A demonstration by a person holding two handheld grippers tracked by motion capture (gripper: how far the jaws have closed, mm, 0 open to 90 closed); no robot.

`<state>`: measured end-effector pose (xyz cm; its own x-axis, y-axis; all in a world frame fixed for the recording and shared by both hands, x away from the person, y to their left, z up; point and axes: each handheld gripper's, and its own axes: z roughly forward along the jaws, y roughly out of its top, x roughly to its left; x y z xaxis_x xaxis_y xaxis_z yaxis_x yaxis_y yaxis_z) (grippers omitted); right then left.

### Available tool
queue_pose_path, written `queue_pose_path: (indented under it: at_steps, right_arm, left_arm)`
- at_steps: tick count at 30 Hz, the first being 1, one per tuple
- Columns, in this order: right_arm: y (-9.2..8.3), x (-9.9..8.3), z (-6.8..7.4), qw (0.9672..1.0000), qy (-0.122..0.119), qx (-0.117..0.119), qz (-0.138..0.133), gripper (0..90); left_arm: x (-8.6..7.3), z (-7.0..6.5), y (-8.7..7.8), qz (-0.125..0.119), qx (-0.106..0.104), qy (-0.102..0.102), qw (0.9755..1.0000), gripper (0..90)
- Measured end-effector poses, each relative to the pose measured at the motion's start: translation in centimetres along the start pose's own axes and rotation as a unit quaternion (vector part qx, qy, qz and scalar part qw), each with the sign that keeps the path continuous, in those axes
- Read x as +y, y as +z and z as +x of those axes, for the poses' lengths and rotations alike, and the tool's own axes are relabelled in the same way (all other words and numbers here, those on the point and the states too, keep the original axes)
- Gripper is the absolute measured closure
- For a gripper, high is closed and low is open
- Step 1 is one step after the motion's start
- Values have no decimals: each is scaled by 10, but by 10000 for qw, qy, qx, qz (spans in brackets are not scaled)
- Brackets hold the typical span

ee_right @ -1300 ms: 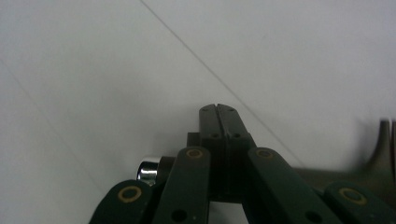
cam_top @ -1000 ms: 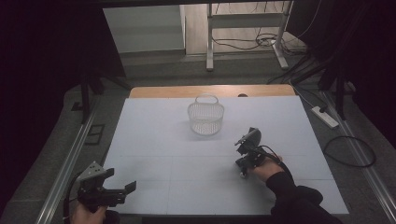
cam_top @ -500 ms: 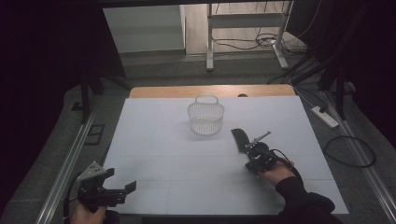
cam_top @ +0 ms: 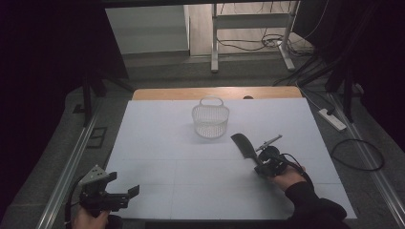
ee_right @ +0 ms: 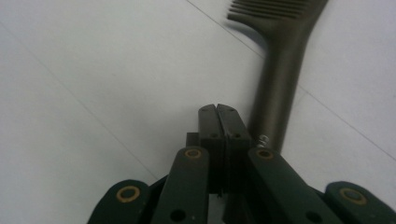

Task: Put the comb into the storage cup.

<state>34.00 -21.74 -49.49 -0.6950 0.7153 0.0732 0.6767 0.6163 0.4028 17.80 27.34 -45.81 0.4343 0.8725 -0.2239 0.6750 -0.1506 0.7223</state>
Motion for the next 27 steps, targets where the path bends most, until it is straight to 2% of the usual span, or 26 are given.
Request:
queue_pose_path:
  at_steps: [5,13,20,27]
  right_arm:
    - [-8,3,4,9998,-18,31,-219,846]
    - [-25,6,8,9975,-62,-278,-642,592]
    - [-28,8,9,9967,-86,-479,-646,353]
    - [-26,12,5,9961,-63,-669,-569,171]
  left_arm:
    - [0,0,0,7,4,2,10000,0]
    - [0,0,0,11,6,7,10000,0]
    - [0,0,0,16,3,5,10000,0]
    - [0,0,1,28,4,9,10000,0]
